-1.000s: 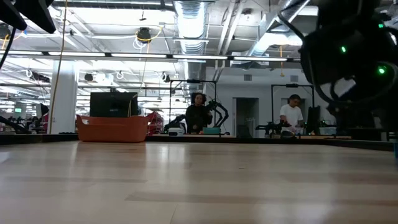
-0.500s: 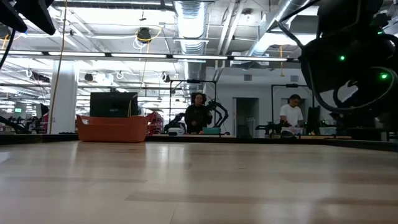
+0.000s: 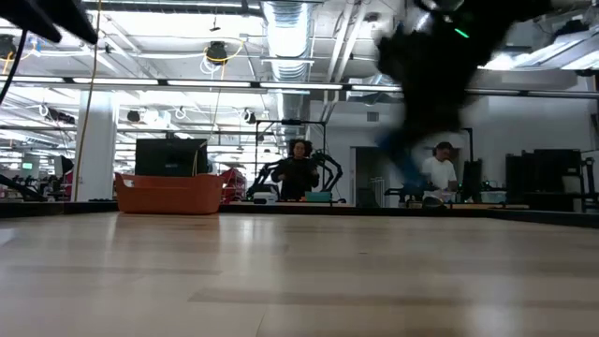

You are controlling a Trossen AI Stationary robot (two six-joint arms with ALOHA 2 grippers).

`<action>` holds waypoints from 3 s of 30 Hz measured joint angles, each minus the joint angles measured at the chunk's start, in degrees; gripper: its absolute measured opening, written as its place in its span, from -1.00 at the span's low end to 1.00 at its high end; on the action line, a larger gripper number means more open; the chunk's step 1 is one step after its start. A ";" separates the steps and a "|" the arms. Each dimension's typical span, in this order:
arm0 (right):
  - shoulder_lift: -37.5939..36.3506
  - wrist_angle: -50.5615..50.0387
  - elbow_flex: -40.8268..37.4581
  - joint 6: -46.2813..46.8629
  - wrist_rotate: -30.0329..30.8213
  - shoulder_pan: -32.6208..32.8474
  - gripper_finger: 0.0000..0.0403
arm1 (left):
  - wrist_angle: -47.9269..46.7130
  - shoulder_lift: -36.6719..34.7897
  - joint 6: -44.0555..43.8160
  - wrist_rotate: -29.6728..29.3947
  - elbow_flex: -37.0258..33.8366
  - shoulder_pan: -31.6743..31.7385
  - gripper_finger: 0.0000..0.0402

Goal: Sort blocks by size
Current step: Put the large blue block into the transparent bin, then put the large blue game piece into the transparent bin

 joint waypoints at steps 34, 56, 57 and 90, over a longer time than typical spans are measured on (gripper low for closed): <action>25.75 73.00 25.55 -59.17 -3.37 -1.35 -0.60 | 31.68 0.33 20.26 17.38 -0.04 20.41 -0.02; 19.45 49.17 25.59 -45.25 -2.89 0.05 0.25 | 10.02 -2.88 8.71 27.05 4.97 14.01 -0.82; 18.67 45.95 25.59 -43.67 -2.86 0.31 0.25 | 7.03 -3.46 4.56 31.41 5.26 12.97 -0.82; 13.35 -20.12 25.53 11.73 1.91 15.14 0.26 | -12.87 -2.91 -33.55 36.06 1.73 -6.88 0.16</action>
